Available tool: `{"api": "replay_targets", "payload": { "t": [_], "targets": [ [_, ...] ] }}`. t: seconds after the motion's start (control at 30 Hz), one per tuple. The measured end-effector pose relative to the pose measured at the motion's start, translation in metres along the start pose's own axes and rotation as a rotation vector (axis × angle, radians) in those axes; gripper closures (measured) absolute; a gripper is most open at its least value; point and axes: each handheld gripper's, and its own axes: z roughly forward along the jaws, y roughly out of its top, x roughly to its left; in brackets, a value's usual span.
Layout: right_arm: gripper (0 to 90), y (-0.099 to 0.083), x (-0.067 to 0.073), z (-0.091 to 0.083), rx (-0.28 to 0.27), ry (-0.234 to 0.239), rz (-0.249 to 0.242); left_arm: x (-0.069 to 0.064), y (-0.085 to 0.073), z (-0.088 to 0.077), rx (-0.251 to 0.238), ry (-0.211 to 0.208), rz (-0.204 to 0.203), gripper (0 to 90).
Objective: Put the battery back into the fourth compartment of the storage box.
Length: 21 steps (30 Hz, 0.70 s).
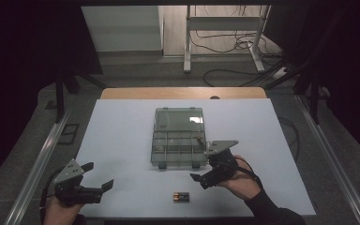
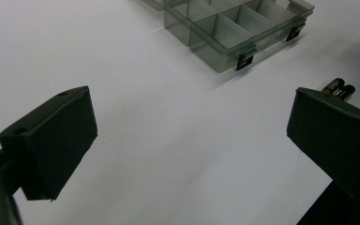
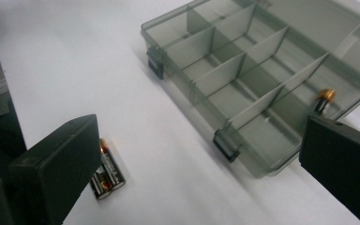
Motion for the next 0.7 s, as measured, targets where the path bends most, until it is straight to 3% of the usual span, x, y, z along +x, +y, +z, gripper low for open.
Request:
{"api": "replay_targets", "payload": {
  "t": [0.2,0.53,0.7],
  "targets": [
    [0.0,-0.003,0.004,0.004,0.034,0.008,0.025,0.000,0.000,0.000,0.000,0.000,-0.001,2.5],
    [0.1,-0.003,0.016,0.009,0.050,0.020,0.013,0.000,0.000,0.000,0.001,0.001,0.000,2.5],
    [9.4,-0.001,0.019,0.011,0.064,0.019,-0.011,0.000,0.000,0.000,0.002,0.002,-0.001,2.6]
  ]
}}
